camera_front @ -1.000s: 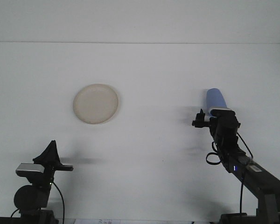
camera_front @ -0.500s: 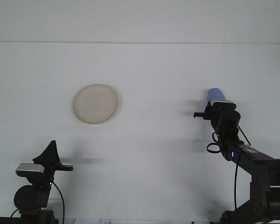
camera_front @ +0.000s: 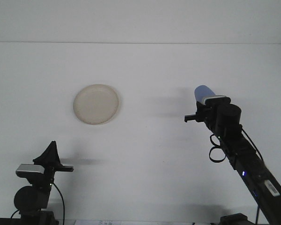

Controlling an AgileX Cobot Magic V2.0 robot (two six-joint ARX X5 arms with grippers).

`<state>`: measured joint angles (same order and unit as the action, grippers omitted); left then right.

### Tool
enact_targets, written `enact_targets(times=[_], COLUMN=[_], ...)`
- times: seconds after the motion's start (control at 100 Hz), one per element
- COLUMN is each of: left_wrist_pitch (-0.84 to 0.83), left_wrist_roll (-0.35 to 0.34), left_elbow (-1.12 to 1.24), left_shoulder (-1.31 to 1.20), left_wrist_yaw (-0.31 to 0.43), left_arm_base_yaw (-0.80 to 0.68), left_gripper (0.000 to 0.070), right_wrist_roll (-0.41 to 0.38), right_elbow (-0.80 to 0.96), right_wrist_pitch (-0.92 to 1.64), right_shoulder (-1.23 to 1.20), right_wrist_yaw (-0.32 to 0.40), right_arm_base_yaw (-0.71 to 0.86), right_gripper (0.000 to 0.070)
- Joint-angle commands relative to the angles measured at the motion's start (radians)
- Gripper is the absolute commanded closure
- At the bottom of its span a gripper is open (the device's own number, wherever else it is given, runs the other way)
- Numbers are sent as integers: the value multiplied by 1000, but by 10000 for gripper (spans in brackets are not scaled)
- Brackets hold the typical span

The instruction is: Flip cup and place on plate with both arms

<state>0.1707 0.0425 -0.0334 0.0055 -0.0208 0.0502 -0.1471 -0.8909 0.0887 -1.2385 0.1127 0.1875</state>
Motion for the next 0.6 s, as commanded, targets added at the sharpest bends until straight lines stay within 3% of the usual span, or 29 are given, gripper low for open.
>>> enact_targets(times=[0.0,0.13,0.27,0.59], left_wrist_pitch=[10,10,10,10], left_wrist_roll=[1,1,1,1], left_elbow=[18,18,18,18], left_shoulder=[0,0,0,0], left_wrist_yaw=[2,1,2,2], left_arm_base_yaw=[1,1,1,1], left_gripper=[688,688,688,688], right_wrist_roll=[60,146,167,196], right_elbow=[-134,-388,-580,-637], right_wrist_pitch=[292,708,1019,1254], right_shoulder=[19,5,-62,-276], right_wrist_yaw=[14,42,40,36], right_arm_base_yaw=[36,129,253,508], right_gripper=[700,700,700,699])
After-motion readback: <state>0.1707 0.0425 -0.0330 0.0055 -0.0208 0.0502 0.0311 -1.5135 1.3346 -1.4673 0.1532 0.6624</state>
